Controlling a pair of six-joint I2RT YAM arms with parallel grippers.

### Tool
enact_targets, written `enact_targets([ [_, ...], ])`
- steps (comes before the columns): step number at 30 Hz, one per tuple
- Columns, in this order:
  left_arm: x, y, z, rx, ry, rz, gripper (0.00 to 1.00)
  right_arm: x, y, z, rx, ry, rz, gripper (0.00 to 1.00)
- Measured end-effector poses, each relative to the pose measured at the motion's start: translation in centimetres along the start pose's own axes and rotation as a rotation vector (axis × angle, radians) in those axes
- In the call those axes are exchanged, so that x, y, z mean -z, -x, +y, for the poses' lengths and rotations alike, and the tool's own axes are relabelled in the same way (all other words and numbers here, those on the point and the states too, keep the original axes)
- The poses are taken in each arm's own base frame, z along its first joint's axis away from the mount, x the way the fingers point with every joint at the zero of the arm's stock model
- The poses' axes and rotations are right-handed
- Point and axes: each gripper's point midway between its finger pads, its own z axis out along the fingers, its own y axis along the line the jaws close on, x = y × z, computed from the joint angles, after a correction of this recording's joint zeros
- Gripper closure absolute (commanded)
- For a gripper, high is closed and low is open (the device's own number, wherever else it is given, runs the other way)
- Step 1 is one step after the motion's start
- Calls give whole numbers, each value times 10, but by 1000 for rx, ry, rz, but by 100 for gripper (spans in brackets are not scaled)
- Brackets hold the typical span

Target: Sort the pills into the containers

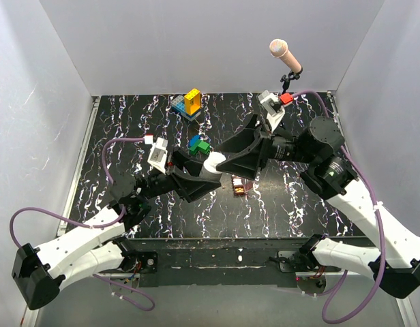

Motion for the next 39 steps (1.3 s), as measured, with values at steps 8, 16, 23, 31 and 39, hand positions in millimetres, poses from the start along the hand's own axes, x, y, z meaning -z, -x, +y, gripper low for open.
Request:
enact_targets([
  [8,-1,0,-2,8,-13,-1,100,-8,-4,-8,-13,12,16,29],
  [16,-2,-1,-1,12,-13,5,100,-7,-7,-10,1,18,26,40],
  [23,-4,1,-2,11,-17,1,100,-7,-14,-14,2,11,42,46],
  [31,-4,0,-1,14,-12,6,100,-6,-17,-17,-3,7,48,68],
  [39,-8,0,0,3,-2,28,100,-2,-16,-15,-2,-11,35,82],
])
